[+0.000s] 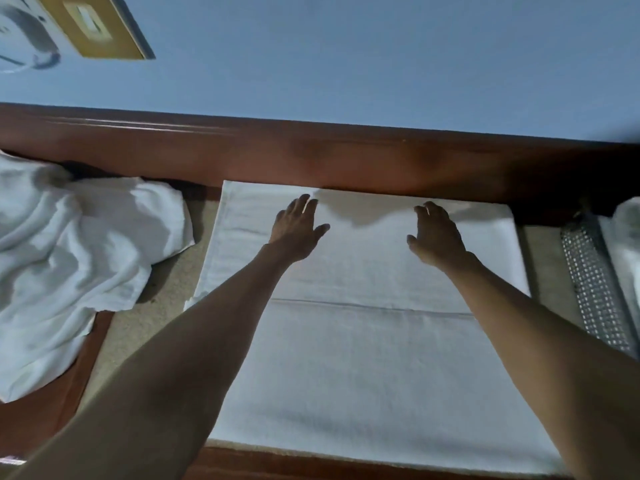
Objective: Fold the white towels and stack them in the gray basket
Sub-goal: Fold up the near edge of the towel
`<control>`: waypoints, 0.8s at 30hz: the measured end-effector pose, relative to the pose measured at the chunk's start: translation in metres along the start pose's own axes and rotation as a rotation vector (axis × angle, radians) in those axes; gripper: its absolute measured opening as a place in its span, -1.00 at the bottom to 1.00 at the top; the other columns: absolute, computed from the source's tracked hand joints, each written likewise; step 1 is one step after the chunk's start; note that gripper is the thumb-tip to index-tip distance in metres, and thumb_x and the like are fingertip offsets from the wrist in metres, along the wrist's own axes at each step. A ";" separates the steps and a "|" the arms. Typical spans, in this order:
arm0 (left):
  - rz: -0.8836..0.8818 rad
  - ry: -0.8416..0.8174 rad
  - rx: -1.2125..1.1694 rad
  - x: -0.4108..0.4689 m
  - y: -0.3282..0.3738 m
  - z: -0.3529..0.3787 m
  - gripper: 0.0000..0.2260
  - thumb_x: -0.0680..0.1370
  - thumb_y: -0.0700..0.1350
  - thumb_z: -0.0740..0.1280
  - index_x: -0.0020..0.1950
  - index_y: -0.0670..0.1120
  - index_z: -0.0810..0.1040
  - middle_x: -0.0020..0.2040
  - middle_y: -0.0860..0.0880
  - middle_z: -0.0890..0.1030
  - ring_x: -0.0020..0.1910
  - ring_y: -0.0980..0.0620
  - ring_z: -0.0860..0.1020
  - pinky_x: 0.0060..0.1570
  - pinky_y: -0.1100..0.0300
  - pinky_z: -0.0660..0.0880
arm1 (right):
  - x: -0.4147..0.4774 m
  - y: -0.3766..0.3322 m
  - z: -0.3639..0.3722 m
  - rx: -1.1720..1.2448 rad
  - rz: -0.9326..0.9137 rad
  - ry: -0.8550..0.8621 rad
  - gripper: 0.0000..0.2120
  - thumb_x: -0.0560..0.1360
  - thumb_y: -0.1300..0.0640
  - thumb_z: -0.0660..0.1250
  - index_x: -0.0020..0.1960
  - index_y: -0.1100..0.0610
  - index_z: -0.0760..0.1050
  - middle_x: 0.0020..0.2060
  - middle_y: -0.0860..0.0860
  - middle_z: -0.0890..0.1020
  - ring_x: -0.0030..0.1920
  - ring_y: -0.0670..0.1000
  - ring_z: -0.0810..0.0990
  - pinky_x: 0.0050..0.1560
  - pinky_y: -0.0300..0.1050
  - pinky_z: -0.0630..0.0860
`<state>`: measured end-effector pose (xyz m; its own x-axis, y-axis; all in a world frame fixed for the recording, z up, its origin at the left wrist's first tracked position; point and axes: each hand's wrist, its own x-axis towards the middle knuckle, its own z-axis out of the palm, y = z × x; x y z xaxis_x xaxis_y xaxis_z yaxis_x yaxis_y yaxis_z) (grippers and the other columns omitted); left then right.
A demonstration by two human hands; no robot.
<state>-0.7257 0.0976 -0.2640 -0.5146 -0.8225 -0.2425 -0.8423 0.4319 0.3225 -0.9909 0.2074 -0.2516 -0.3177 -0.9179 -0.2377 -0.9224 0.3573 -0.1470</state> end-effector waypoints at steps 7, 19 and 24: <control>0.028 -0.134 0.199 0.033 -0.016 0.005 -0.27 0.67 0.27 0.13 0.68 -0.10 0.00 0.69 -0.04 0.02 0.65 -0.05 0.05 0.57 -0.16 0.08 | 0.033 0.020 0.004 -0.050 -0.112 -0.144 -0.21 0.56 -0.19 0.37 0.53 0.31 0.20 0.51 0.25 0.29 0.44 0.24 0.37 0.39 0.10 0.36; 0.135 -0.015 0.250 0.030 -0.015 -0.012 -0.60 0.58 0.10 0.41 0.38 -0.01 0.55 0.41 -0.04 0.53 0.41 -0.12 0.44 0.33 -0.09 0.37 | 0.017 0.041 0.013 -0.076 -0.202 0.036 -0.58 0.48 -0.07 0.50 0.20 0.19 0.61 0.04 0.11 0.58 0.05 0.17 0.59 0.05 0.07 0.47; 0.148 -0.191 0.371 0.031 -0.012 -0.035 -0.59 0.58 0.21 0.37 0.32 0.00 0.58 0.38 0.00 0.52 0.45 -0.10 0.36 0.39 -0.11 0.24 | 0.019 0.045 -0.005 -0.102 -0.285 -0.004 -0.61 0.50 -0.11 0.46 0.16 0.17 0.63 0.15 0.03 0.55 0.19 0.11 0.49 0.22 0.09 0.35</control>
<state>-0.7258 0.0545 -0.2436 -0.6254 -0.6734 -0.3941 -0.7396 0.6726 0.0244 -1.0396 0.2049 -0.2575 -0.0427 -0.9780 -0.2043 -0.9916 0.0664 -0.1106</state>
